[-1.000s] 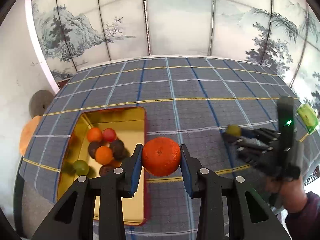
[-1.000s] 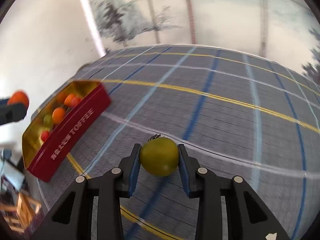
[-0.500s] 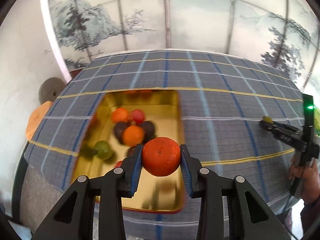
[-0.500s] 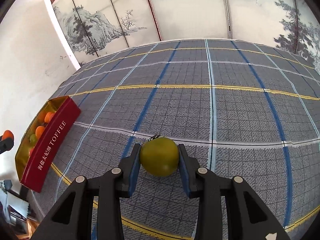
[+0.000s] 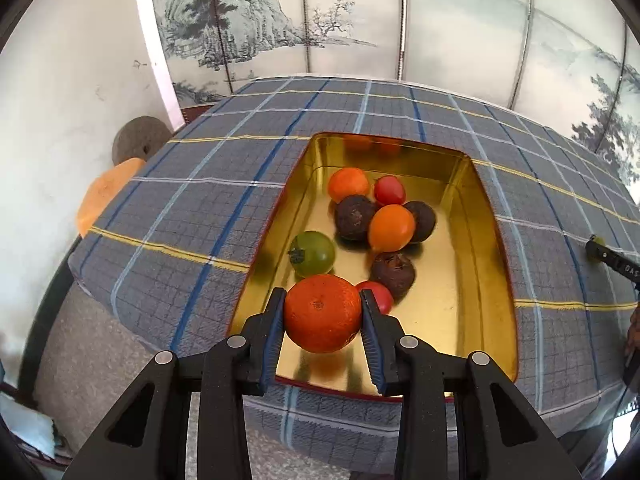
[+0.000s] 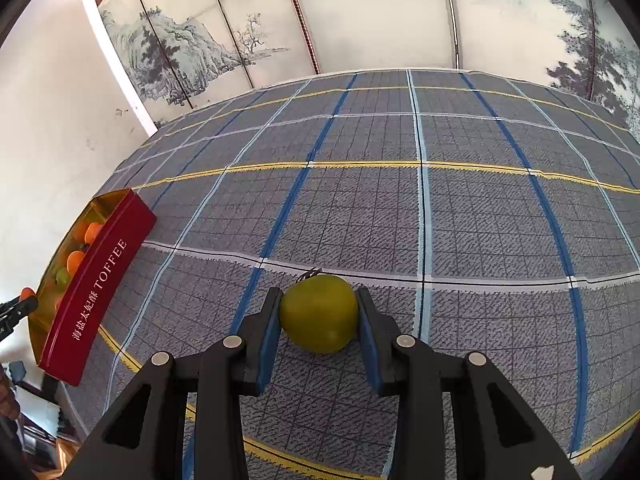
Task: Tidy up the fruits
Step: 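Lower the small orange into the tin box and open the left gripper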
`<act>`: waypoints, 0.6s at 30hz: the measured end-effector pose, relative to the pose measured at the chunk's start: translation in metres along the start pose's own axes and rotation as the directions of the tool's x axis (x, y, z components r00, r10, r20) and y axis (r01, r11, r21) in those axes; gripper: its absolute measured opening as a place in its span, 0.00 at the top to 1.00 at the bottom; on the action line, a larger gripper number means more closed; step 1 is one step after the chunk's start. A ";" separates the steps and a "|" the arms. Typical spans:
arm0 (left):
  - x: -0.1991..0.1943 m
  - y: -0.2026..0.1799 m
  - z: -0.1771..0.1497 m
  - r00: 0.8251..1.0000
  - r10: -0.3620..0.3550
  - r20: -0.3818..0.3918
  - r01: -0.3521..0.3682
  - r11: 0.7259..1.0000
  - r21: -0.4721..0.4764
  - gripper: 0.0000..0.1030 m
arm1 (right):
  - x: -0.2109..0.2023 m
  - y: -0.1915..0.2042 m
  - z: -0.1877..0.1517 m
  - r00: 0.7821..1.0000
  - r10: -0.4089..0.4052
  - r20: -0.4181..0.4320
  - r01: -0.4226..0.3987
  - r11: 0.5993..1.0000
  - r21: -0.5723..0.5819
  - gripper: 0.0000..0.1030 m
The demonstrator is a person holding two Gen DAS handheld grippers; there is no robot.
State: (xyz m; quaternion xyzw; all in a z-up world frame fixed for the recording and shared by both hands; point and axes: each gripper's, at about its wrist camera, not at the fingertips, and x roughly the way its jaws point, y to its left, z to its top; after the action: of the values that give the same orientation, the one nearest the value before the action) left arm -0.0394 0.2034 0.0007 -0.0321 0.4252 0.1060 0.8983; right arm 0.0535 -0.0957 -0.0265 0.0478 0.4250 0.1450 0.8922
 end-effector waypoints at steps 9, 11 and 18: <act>0.014 -0.042 0.019 0.998 -0.057 0.008 0.056 0.993 0.102 0.64 | 0.000 0.000 0.000 1.000 0.000 0.000 0.000 1.000 0.000 0.68; 0.021 -0.049 0.020 0.998 -0.058 -0.010 0.059 0.992 0.110 0.64 | 0.000 0.000 0.000 1.000 0.000 0.000 0.000 1.000 0.000 0.68; 0.026 -0.066 0.019 0.998 -0.054 -0.010 0.055 0.987 0.152 0.63 | 0.000 0.000 -0.001 1.000 0.002 -0.001 -0.002 1.000 0.001 0.67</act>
State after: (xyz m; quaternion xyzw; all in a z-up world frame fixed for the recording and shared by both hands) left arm 0.0058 0.1464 -0.0095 0.0248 0.4335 0.0482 0.8995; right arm 0.0527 -0.0953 -0.0270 0.0485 0.4254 0.1458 0.8919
